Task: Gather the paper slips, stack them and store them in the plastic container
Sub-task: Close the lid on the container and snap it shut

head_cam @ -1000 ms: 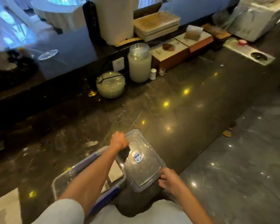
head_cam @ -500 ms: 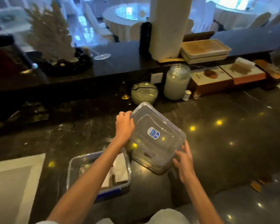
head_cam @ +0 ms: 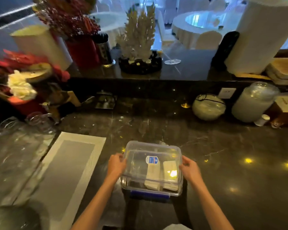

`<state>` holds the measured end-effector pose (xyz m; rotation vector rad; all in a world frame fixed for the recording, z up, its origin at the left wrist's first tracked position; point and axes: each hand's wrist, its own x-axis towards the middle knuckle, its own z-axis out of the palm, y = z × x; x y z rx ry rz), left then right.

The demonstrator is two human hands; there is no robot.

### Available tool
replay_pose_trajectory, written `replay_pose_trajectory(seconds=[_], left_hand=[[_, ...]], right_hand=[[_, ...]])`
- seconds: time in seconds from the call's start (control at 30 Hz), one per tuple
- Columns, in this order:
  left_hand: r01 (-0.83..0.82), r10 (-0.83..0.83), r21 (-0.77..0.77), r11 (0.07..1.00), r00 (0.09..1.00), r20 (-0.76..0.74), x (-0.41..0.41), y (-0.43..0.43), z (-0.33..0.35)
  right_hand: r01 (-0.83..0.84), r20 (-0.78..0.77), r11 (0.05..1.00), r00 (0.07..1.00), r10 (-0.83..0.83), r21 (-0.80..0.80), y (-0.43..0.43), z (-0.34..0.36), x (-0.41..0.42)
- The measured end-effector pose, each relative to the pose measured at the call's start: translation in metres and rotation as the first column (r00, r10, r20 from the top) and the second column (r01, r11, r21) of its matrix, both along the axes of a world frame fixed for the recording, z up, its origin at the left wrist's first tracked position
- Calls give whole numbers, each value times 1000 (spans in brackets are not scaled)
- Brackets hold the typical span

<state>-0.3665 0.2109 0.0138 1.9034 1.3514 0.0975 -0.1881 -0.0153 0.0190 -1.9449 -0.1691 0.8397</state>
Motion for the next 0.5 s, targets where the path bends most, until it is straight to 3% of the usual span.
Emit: replay_pose_trajectory(seconds=[0.23,0.5], left_hand=[[32,-34,-32,999,998,-58,-8,-11,-20],[70,-75,-85,994,995,-63,-17,-6,-30]], right_hand=[[-17,162,990,986,40,-143,1,-15,-15],[28,94,993,995,-17,-116,-4,-21,-25]])
